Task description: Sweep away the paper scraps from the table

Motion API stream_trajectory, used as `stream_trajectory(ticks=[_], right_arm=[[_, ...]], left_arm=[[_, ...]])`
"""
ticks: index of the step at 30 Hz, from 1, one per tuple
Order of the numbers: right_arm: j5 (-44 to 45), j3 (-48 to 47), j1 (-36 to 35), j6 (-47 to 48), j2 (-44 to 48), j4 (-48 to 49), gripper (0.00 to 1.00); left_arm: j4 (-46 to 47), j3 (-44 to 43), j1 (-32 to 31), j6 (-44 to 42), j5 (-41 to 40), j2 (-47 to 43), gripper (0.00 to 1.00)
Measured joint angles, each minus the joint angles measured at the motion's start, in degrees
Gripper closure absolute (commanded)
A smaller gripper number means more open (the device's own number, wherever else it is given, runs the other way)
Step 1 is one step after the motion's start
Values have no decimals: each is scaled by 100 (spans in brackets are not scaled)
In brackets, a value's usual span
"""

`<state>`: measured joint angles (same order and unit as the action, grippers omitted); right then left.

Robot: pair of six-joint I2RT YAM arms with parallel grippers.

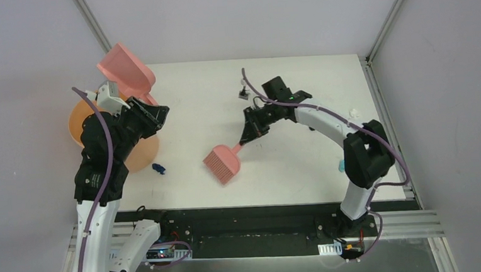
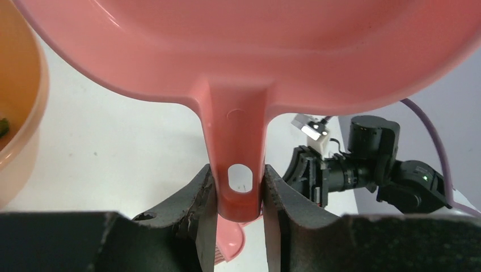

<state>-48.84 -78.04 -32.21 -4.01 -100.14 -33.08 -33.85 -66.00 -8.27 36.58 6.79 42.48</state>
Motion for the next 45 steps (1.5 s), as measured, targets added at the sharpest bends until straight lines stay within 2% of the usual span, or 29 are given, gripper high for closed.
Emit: stream_trajectory(ticks=[5,10,15,23,30,36,40,45], right_arm=[[-223,-713,-876,-573,-769,153,100],[-413,-1434,-1394,-1126,-1521,555,100],[-415,-1941,-1532,-1987,-2096,1204,100],[72,-2896,-1720,-3226,-2940,2026,100],[579,-3866,-1801,-4376,-3810,2041,100],[1390,-3609,-1764,-4509,-3788,1609,100],[1602,-2441,-1591,-4398,-3104,1578,100],[1910,-1250,-1003,-3882,-1871,1309,100]], left_arm=[[-595,-267,0,-151,-70,-96,100],[-809,-264,0,-205,70,-42,100],[-994,-267,0,-431,48,-70,100],[-1163,-369,-20,-817,-94,-109,100],[-1163,-372,-44,-949,-90,-109,100],[-1163,-363,-118,-970,-74,-136,100],[-1163,-361,-155,-1023,-22,-149,100],[-1213,-361,-155,-1163,153,-111,100]])
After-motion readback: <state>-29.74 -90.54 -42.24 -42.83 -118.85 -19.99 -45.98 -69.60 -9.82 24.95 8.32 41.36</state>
